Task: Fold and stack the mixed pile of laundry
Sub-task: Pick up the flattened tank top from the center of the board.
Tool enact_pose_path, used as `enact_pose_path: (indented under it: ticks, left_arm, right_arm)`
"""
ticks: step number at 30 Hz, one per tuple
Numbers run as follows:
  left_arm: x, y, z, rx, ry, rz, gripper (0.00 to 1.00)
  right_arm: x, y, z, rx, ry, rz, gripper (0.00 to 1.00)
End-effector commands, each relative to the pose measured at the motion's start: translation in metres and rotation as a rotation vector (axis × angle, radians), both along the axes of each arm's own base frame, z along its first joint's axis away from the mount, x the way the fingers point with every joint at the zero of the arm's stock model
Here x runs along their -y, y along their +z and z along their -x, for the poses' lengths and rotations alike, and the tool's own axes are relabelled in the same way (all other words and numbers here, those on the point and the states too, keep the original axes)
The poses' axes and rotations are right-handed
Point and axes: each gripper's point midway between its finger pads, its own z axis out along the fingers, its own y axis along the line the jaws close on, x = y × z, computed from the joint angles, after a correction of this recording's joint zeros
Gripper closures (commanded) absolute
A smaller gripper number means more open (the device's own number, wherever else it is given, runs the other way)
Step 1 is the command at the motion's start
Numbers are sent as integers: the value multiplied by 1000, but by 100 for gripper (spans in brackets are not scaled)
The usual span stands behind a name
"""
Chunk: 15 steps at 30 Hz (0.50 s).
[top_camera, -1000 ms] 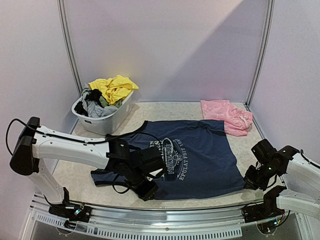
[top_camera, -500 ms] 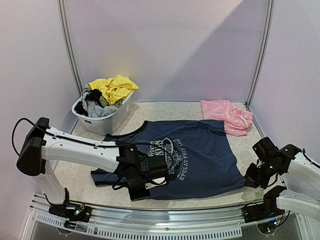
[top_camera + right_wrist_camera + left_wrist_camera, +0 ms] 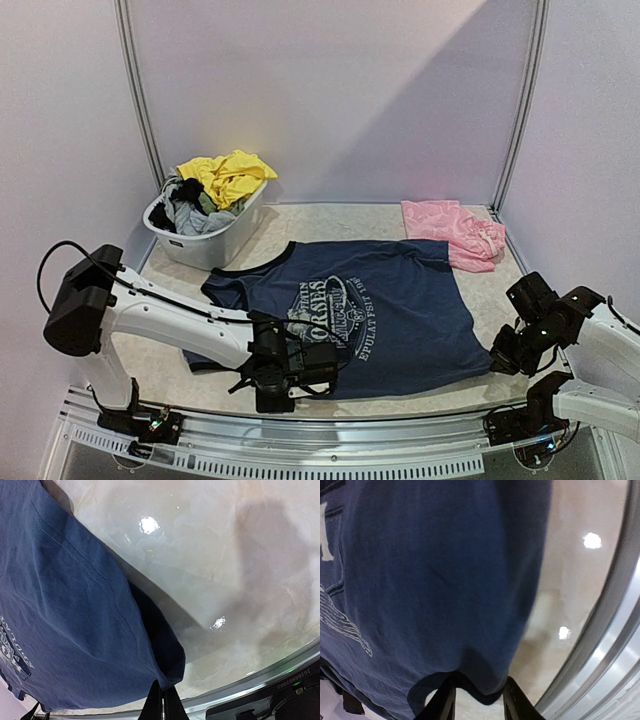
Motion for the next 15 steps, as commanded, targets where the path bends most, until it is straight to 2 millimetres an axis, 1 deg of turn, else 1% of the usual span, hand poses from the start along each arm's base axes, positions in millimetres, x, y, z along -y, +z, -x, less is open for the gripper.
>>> enact_pose_path:
  ticks: [1,5,11,13,15]
  left_arm:
    - [5,-2,-14,102,-33,3,65]
    - [10,0,-14,104,-35,29,63]
    - [29,0,-4,65,-57,73,58]
    - [32,-2,-2,64,-64,70,58]
    - [31,-5,-2,66,-64,54,60]
  right_arm:
    - [4,6,-2,14,-4,22,100]
    - [4,6,-2,15,-2,21,100]
    - [3,5,-3,15,-5,18,100]
    - [3,6,-4,17,-6,16,100]
    - [3,6,-4,18,-6,14,100]
